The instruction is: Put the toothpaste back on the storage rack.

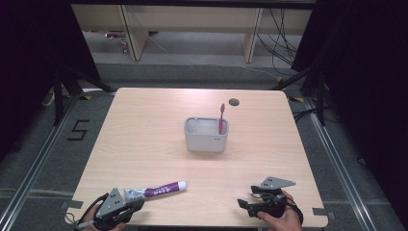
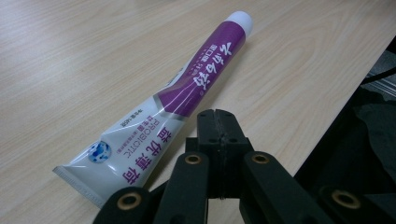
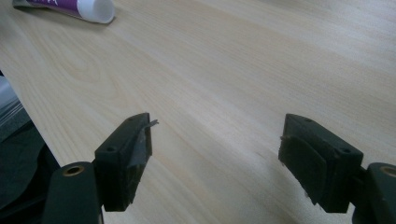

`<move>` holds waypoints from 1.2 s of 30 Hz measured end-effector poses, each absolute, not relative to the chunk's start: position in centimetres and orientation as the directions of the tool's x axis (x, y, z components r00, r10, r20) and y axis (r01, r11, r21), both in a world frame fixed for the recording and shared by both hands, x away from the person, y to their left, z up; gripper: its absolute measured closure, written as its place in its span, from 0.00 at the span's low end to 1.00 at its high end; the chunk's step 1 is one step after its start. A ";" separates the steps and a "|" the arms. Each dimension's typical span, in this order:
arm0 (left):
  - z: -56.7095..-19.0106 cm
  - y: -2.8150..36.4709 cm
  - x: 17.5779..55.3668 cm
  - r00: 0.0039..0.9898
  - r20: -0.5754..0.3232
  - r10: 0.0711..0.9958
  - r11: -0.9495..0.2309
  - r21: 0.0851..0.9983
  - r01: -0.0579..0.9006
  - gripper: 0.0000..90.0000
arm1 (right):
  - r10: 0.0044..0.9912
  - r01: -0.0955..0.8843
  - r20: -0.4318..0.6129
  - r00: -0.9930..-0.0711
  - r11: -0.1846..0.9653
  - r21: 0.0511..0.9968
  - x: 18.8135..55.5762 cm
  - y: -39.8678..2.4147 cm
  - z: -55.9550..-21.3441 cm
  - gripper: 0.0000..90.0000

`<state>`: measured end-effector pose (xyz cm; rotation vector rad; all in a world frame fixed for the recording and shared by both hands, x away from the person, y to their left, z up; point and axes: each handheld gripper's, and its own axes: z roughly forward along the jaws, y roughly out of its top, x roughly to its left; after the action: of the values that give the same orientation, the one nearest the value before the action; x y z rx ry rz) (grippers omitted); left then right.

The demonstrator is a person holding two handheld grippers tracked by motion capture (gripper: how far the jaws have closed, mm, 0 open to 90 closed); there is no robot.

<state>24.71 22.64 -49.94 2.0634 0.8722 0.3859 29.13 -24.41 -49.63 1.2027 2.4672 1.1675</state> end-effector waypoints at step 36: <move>-50.8 22.5 28.1 0.696 0.050 0.716 -0.504 0.727 0.466 1.00 | 0.732 0.622 0.220 -0.645 0.336 0.707 28.8 -24.6 -49.6 0.29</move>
<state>28.06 22.54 -50.82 2.1933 0.8990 0.4534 28.81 -24.56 -49.58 1.2515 2.4523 1.2019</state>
